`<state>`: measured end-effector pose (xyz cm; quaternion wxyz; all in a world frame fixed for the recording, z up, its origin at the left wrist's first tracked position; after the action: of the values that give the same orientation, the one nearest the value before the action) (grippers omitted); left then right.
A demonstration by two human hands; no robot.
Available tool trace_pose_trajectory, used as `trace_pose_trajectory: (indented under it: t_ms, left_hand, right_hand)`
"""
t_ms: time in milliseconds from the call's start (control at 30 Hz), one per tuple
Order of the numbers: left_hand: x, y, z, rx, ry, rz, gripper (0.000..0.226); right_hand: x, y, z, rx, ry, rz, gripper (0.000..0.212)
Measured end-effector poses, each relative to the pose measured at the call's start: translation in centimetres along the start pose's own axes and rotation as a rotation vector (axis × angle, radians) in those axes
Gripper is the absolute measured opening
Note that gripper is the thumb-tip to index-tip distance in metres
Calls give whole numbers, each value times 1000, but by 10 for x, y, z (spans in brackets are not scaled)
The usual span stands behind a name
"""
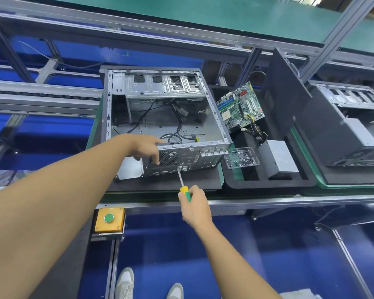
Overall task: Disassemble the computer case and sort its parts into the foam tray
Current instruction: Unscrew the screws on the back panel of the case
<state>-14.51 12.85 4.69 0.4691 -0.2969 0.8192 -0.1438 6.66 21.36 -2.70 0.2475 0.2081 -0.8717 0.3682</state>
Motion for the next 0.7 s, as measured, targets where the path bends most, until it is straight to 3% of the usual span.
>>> trace_pose_trajectory:
  t_ms: [167,267,567,700]
  left_hand:
    - [3,3,0,9,-6,4,76]
    - [-1,4,-2,34,60,28,72]
    - [-23,21,0,-13,254,58,46]
    - [-22,19,-1,-38,247,56,57]
  right_hand:
    - [-8,-5,21,587,680,310,19]
    - [-8,-13,25,813,828,388,34]
    - [-12,-23,30,817,808,303,21]
    - [-12,-21,20,641,734,289,13]
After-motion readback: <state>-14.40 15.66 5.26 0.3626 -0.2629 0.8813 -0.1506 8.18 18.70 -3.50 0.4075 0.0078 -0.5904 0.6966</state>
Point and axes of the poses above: each hand's wrist, its own y-axis towards the middle knuckle, its own z-axis out of the palm, x = y × z, the point moved 8 cm from there along y, towards the middle knuckle, and after that the axes turned 12 degrees about z, right-handed, at the moved point
